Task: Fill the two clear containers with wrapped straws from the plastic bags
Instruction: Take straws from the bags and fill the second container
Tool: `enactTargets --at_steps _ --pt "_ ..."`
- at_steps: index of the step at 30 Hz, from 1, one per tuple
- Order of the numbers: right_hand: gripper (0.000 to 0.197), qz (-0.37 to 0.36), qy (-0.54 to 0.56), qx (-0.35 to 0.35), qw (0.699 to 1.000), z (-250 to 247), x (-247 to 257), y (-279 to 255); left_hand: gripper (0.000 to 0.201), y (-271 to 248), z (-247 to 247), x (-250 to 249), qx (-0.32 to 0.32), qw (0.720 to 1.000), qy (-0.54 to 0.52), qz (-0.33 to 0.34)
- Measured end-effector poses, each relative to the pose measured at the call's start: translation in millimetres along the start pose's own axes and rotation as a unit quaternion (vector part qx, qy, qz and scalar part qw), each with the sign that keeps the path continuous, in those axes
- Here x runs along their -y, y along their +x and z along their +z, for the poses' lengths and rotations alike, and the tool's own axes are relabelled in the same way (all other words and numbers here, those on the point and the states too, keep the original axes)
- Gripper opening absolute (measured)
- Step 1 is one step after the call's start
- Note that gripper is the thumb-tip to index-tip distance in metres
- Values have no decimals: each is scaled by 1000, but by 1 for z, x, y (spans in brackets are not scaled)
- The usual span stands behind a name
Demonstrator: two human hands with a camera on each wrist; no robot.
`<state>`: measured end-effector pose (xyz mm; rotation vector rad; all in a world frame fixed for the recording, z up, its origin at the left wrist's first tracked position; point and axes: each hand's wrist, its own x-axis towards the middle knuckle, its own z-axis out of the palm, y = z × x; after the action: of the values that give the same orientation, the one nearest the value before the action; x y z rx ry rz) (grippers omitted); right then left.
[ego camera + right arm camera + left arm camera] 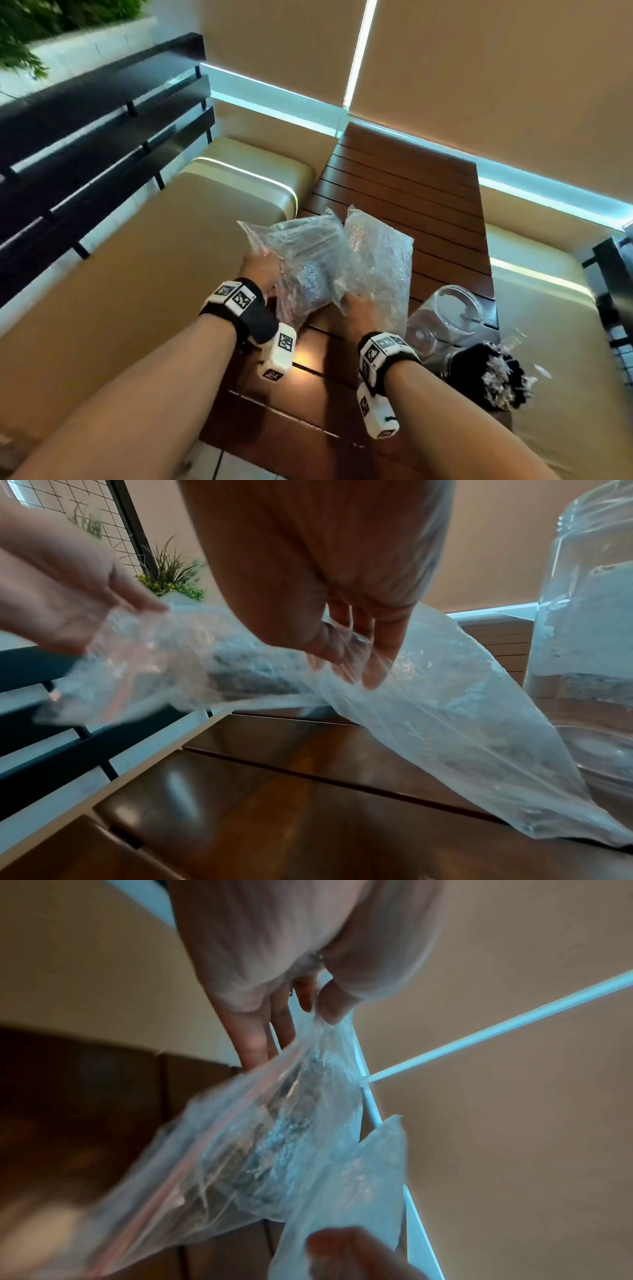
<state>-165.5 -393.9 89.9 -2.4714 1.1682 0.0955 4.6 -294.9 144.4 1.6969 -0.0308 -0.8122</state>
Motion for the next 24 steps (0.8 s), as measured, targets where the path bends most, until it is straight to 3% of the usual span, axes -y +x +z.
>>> enactTargets --at_steps 4,8,10,12,14,17,20,24 --pt "22 -4 -34 75 997 -5 -1 -8 19 -25 -6 -62 -6 977 137 161" --pt "40 -52 6 132 990 -14 4 -25 10 -61 3 -99 -46 912 252 322" --pt "47 -36 40 59 997 -28 4 -30 9 -75 10 -100 -54 878 290 378" --pt "41 23 15 -105 994 -49 -2 -27 11 -82 18 -95 -45 856 316 406" --pt "40 115 -33 -191 974 -71 -16 -25 10 -81 23 -84 -22 852 338 399" --pt "63 226 -51 -120 965 -87 -43 -24 9 -68 21 -63 -4 863 365 348" --pt "79 240 -72 -110 962 -84 -63 -21 5 -59 16 -48 1 887 357 292" --pt "79 212 -28 -135 968 -79 -70 -16 6 -55 8 -42 -3 907 329 264"
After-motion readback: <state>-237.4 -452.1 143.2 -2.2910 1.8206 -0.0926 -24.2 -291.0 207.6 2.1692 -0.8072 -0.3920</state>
